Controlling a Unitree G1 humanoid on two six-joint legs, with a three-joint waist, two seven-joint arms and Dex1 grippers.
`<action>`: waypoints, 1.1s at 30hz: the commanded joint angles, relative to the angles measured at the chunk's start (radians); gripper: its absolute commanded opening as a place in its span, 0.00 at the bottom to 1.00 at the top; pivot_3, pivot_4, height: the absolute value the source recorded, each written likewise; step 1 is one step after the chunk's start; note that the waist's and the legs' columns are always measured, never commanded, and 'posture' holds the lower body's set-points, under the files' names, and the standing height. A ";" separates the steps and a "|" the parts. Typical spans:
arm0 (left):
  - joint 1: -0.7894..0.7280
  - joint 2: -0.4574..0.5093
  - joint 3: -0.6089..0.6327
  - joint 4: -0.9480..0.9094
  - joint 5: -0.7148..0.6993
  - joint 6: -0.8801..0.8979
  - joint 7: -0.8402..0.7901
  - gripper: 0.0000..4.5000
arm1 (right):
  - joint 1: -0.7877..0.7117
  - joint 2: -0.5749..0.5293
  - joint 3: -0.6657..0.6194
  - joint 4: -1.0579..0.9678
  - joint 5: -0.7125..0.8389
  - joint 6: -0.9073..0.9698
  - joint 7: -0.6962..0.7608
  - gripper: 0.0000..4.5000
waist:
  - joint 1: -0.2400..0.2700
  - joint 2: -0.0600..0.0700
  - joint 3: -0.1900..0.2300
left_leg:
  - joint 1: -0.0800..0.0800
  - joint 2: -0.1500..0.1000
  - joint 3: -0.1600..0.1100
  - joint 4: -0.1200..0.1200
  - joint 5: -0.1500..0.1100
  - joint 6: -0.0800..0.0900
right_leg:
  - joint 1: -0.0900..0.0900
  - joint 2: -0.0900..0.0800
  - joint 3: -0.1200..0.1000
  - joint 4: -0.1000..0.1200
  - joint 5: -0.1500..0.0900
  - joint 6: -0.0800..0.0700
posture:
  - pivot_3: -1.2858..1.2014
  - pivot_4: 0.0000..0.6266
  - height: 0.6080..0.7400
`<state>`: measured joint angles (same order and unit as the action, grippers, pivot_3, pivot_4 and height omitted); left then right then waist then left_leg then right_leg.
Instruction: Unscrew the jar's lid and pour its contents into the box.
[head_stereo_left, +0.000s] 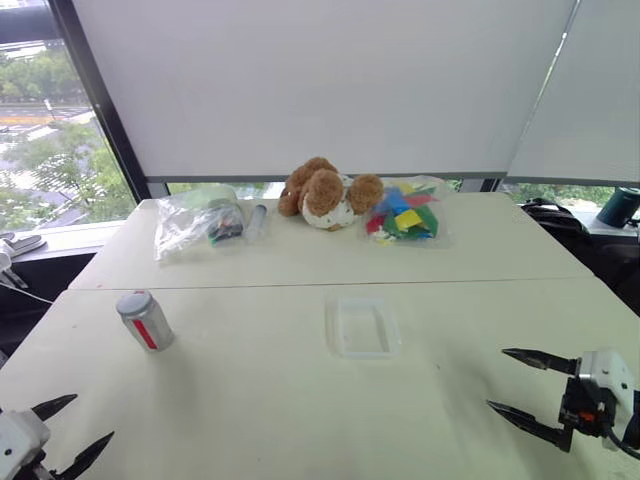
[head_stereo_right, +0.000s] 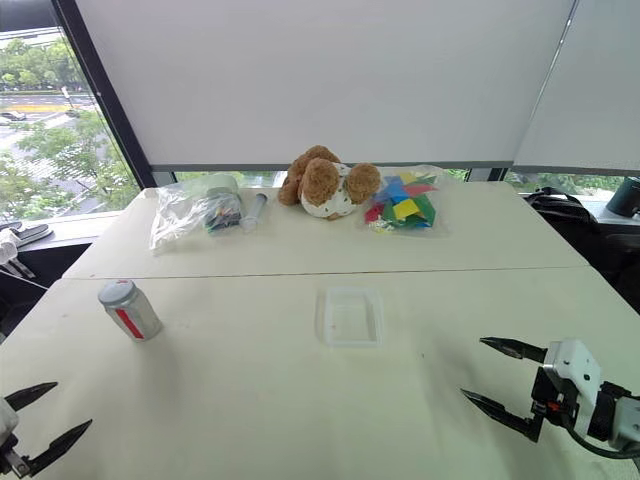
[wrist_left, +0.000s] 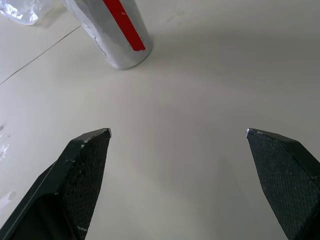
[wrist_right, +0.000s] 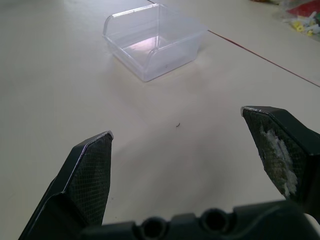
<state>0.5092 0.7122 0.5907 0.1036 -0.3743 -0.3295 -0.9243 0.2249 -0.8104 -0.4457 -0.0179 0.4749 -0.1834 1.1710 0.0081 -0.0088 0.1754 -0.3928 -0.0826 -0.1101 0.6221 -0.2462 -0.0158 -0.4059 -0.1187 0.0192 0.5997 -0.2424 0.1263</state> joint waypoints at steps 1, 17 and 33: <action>0.012 -0.007 0.032 -0.038 -0.017 0.021 0.018 0.99 | -0.038 0.009 -0.002 0.010 0.009 0.002 -0.018 1.00 | 0.003 0.000 0.000 | 0.000 0.000 0.000 0.000 0.000 0.000 | 0.000 0.000 0.000 0.000 0.000 0.000 | 0.52 0.24 1.00; 0.102 -0.423 0.104 -0.287 -0.212 0.209 0.325 0.99 | -0.366 0.237 0.255 -0.153 0.127 -0.013 0.036 1.00 | 0.006 -0.002 0.000 | 0.001 0.000 0.000 0.002 0.001 0.002 | 0.001 0.001 -0.002 0.001 0.001 0.000 | 0.52 0.24 1.00; -0.220 -0.470 -0.117 -0.544 -0.040 0.499 0.746 0.99 | -0.411 0.219 0.254 -0.045 0.108 0.008 0.088 1.00 | 0.003 -0.003 -0.001 | 0.002 0.000 0.000 0.008 0.001 0.002 | 0.001 0.005 -0.003 0.008 0.002 0.000 | 0.52 0.24 1.00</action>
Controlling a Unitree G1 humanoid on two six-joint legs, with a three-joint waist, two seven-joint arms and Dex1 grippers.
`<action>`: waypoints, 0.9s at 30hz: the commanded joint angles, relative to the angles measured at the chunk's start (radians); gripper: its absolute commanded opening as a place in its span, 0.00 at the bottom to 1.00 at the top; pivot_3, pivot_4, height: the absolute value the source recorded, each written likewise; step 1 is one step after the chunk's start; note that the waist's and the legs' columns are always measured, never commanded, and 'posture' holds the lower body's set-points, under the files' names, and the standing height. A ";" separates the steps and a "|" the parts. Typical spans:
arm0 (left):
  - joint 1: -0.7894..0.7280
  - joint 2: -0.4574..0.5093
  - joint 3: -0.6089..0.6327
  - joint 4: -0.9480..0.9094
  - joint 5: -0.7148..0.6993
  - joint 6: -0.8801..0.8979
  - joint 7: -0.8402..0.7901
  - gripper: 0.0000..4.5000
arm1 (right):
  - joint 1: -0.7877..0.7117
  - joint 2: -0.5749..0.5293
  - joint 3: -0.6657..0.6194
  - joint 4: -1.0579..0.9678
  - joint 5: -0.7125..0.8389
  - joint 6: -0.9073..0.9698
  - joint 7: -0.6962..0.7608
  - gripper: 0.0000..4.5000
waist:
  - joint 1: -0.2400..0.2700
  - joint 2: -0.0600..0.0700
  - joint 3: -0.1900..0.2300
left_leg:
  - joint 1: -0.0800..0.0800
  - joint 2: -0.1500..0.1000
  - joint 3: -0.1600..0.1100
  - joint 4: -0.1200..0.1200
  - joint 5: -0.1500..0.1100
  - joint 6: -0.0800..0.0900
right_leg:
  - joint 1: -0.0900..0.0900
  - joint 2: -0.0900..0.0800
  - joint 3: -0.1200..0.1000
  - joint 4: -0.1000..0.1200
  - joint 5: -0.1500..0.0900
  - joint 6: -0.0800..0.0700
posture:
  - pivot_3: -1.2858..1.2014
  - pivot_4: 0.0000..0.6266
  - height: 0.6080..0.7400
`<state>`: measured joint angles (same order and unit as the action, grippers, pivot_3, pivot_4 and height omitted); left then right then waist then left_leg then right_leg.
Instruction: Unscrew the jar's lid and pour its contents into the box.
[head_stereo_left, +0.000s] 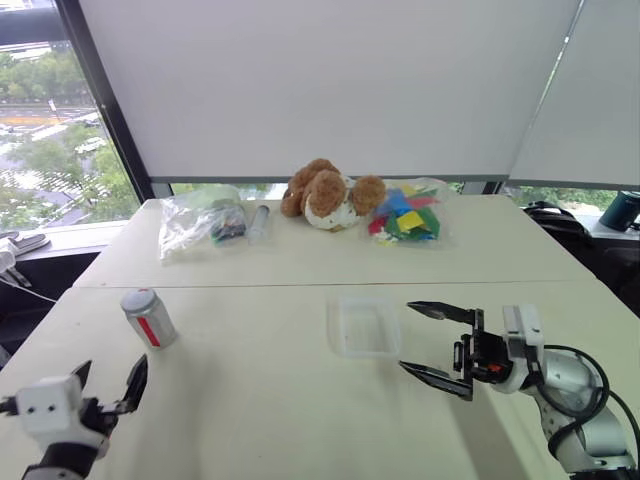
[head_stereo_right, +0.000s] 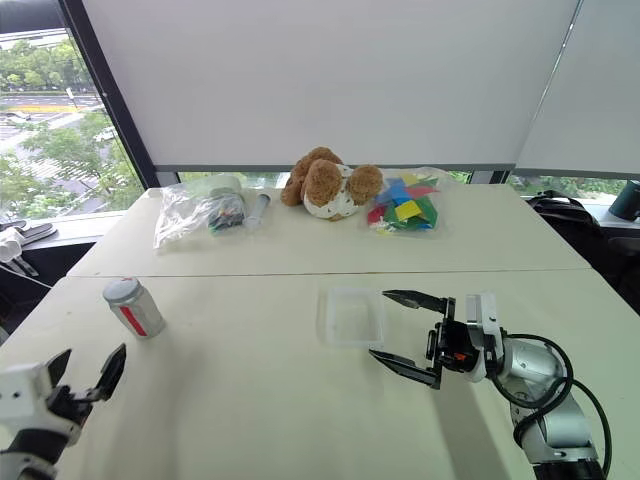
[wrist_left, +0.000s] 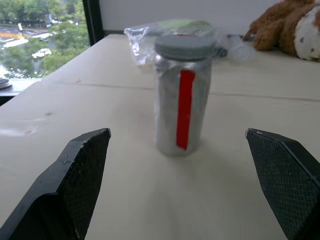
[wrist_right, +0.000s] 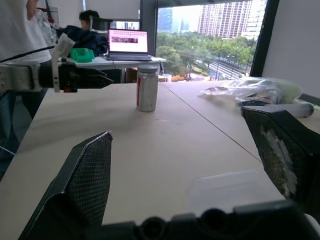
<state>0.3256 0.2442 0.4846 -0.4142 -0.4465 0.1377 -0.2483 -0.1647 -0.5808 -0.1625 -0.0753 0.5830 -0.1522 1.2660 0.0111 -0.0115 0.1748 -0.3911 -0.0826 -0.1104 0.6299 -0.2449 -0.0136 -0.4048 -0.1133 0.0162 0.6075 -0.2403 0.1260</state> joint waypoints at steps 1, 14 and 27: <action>-0.061 -0.007 -0.019 -0.019 0.045 0.036 0.090 0.99 | -0.020 -0.011 -0.033 0.018 -0.001 -0.027 -0.005 1.00 | 0.001 0.000 0.000 | 0.000 0.000 0.000 0.000 0.000 0.000 | -0.001 0.000 0.000 0.002 0.000 0.000 | 0.52 0.24 1.00; -0.257 0.065 -0.027 0.166 0.054 0.083 0.082 0.99 | 0.026 -0.001 -0.040 0.021 -0.015 -0.069 -0.020 1.00 | 0.002 0.000 0.000 | 0.001 0.000 0.000 0.001 0.001 -0.002 | -0.001 0.001 0.000 0.005 0.000 0.000 | 0.52 0.24 1.00; -0.428 0.098 -0.076 0.360 0.120 0.024 0.051 0.99 | 0.051 0.004 -0.021 -0.031 -0.018 -0.061 -0.074 1.00 | 0.002 0.000 0.000 | 0.001 0.000 0.000 0.001 0.001 -0.002 | -0.001 0.000 0.000 0.005 0.002 0.003 | 0.52 0.24 1.00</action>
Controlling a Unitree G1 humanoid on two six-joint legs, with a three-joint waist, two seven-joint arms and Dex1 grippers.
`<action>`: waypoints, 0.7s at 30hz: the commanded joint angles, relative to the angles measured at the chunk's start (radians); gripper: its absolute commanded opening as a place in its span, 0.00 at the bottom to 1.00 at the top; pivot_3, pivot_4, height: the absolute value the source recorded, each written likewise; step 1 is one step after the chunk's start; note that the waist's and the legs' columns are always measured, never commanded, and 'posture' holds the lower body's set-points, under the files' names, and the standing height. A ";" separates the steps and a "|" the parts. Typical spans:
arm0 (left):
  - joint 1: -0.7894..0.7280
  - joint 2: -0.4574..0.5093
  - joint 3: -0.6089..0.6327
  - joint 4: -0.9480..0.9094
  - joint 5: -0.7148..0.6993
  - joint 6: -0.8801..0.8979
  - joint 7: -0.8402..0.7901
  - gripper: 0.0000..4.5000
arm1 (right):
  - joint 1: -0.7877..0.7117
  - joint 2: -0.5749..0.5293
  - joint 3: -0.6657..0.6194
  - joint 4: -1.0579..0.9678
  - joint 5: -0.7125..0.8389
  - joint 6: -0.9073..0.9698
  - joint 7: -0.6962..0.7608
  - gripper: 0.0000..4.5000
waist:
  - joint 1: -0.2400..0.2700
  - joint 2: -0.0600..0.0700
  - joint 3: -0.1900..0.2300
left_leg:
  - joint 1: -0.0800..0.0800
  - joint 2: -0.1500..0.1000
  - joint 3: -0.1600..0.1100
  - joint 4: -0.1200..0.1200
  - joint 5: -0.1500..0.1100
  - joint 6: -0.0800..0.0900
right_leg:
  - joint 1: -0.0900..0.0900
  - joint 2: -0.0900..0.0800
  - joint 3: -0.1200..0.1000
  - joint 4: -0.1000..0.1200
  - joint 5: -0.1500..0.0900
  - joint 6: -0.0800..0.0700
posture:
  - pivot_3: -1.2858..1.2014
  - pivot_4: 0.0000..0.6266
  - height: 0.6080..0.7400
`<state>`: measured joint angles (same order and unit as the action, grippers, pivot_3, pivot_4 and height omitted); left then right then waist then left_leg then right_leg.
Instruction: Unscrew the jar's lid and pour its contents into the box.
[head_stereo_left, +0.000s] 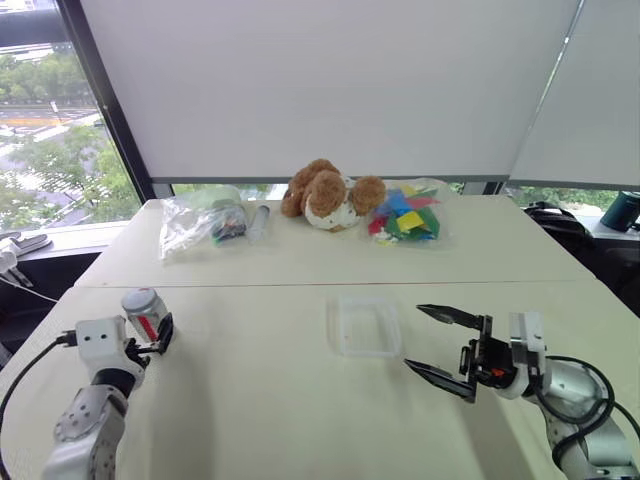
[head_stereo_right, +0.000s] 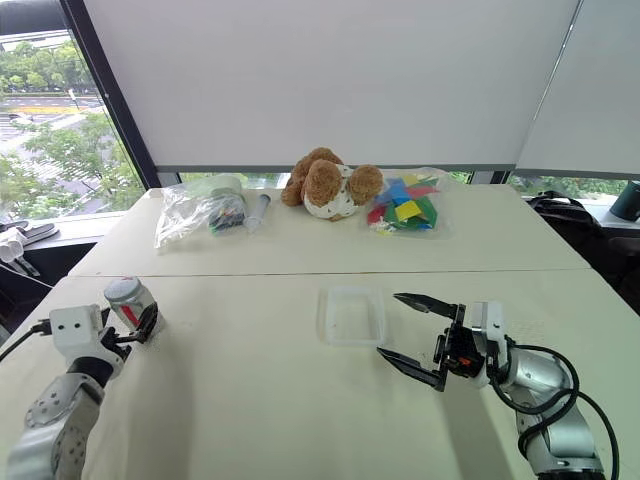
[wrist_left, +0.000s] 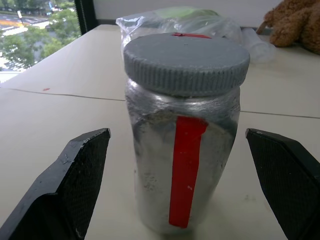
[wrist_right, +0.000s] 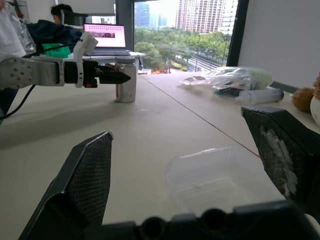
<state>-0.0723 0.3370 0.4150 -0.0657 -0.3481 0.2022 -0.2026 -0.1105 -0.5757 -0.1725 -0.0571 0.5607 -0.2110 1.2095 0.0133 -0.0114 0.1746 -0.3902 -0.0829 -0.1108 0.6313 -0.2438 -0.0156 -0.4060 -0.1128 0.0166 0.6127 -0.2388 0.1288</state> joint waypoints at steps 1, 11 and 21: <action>-0.039 0.003 -0.014 0.023 0.026 -0.047 0.003 0.99 | -0.004 -0.002 -0.010 -0.051 0.003 -0.001 -0.022 1.00 | 0.000 0.000 0.000 | 0.000 0.000 0.000 0.000 0.000 0.000 | 0.000 0.000 0.000 0.000 0.000 0.000 | 0.52 0.24 1.00; -0.079 0.009 -0.038 0.070 0.056 -0.067 0.003 0.88 | -0.010 -0.003 -0.006 -0.076 0.003 0.022 -0.054 1.00 | 0.000 0.000 0.000 | 0.000 0.000 0.000 0.000 0.000 0.000 | 0.000 0.000 0.000 0.000 0.000 0.001 | 0.52 0.24 1.00; -0.097 0.095 -0.036 0.003 -0.078 -0.109 -0.265 0.46 | -0.020 -0.005 -0.016 -0.138 0.036 0.103 -0.130 1.00 | -0.001 0.000 0.000 | 0.000 0.000 0.000 0.000 0.000 0.000 | -0.001 0.000 0.000 0.000 0.000 0.000 | 0.52 0.24 1.00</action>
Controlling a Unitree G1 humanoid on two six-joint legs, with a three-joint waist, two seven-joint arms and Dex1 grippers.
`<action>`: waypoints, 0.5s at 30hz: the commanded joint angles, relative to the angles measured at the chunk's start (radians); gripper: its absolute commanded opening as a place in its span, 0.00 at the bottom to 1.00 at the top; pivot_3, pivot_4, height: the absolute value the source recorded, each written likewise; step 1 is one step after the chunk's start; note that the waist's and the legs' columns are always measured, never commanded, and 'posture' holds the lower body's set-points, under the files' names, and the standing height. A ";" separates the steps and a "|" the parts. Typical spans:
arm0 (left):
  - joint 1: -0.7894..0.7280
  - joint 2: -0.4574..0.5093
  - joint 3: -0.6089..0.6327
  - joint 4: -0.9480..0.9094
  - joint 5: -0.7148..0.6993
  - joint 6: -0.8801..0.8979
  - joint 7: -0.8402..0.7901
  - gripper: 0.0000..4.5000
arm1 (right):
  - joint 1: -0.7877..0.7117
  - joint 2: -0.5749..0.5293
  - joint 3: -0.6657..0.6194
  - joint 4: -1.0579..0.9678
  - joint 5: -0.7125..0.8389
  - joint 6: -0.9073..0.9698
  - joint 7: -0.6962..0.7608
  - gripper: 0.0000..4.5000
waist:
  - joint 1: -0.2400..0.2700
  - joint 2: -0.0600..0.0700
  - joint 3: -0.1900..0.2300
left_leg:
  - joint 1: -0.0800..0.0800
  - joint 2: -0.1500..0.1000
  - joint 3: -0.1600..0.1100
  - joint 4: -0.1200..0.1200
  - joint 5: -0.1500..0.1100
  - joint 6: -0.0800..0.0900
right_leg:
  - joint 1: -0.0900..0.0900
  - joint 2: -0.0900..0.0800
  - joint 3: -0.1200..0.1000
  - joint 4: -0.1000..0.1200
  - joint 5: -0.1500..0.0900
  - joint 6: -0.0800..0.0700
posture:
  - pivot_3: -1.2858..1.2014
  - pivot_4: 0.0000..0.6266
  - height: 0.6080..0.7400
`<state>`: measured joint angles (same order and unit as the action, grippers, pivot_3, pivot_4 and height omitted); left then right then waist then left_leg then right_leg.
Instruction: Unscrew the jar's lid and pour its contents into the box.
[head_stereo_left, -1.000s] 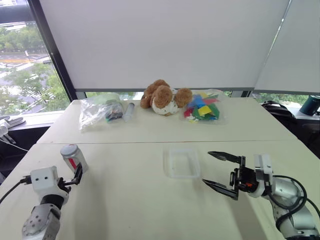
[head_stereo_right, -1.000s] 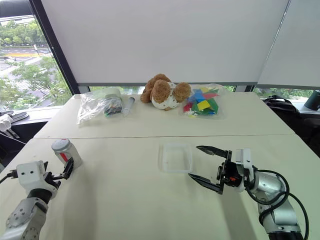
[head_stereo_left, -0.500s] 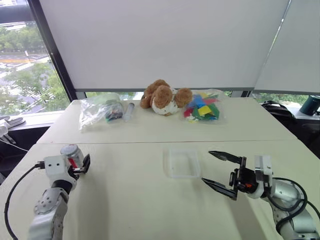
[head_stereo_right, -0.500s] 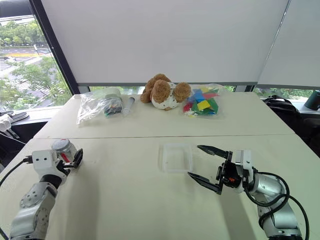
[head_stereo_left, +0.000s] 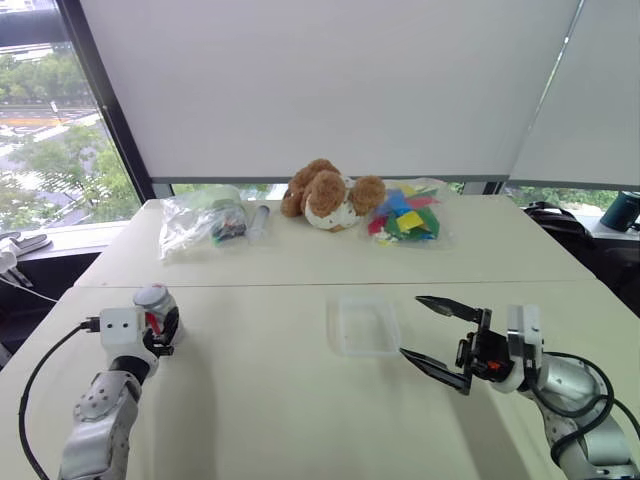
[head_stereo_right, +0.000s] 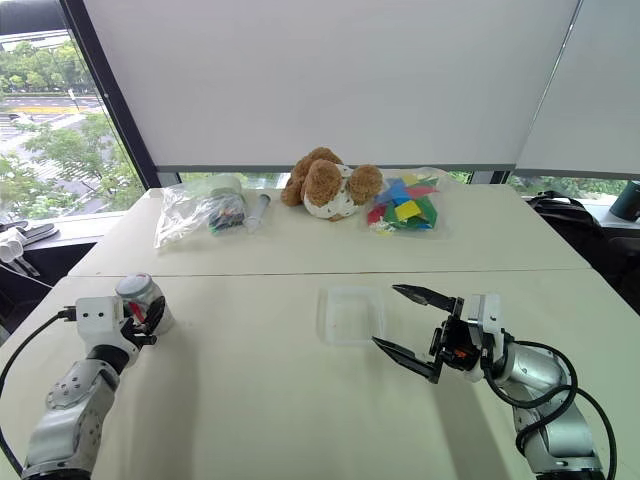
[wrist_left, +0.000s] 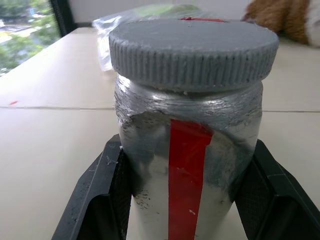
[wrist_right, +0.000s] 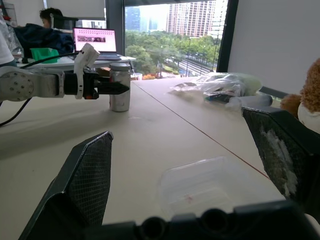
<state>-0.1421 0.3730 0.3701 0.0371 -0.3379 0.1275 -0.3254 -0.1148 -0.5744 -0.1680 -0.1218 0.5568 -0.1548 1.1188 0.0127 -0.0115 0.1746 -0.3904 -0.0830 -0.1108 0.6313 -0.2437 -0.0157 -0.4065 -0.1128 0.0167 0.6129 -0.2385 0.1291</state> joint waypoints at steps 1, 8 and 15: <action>-0.032 0.094 -0.006 -0.140 -0.127 -0.020 -0.221 0.46 | -0.025 -0.015 -0.018 -0.100 0.057 0.087 -0.057 1.00 | 0.000 0.000 0.000 | 0.000 0.000 0.000 0.000 0.000 0.000 | -0.001 0.000 0.000 0.000 0.000 0.000 | 0.52 0.24 1.00; -0.149 0.308 -0.211 -0.308 -0.279 0.211 -0.578 0.46 | -0.173 -0.113 0.059 -0.372 0.373 0.601 -0.258 1.00 | -0.001 0.003 0.001 | -0.001 0.000 0.000 0.000 0.000 0.000 | -0.001 -0.001 0.001 0.000 -0.002 -0.004 | 0.52 0.24 1.00; -0.322 0.252 -0.408 -0.286 -0.217 0.240 -0.647 0.46 | -0.464 -0.050 0.174 -0.368 0.404 0.787 -0.374 1.00 | -0.003 0.002 0.002 | -0.002 0.000 0.000 -0.001 0.000 0.000 | -0.002 0.000 0.001 0.000 -0.002 -0.004 | 0.52 0.24 1.00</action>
<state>-0.4424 0.6235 -0.0323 -0.2440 -0.5673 0.3673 -0.9631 -0.5545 -0.6354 -0.0028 -0.4829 0.9645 0.6132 0.7584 0.0094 -0.0092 0.1762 -0.3922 -0.0827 -0.1107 0.6299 -0.2436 -0.0154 -0.4091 -0.1128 0.0175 0.6131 -0.2400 0.1263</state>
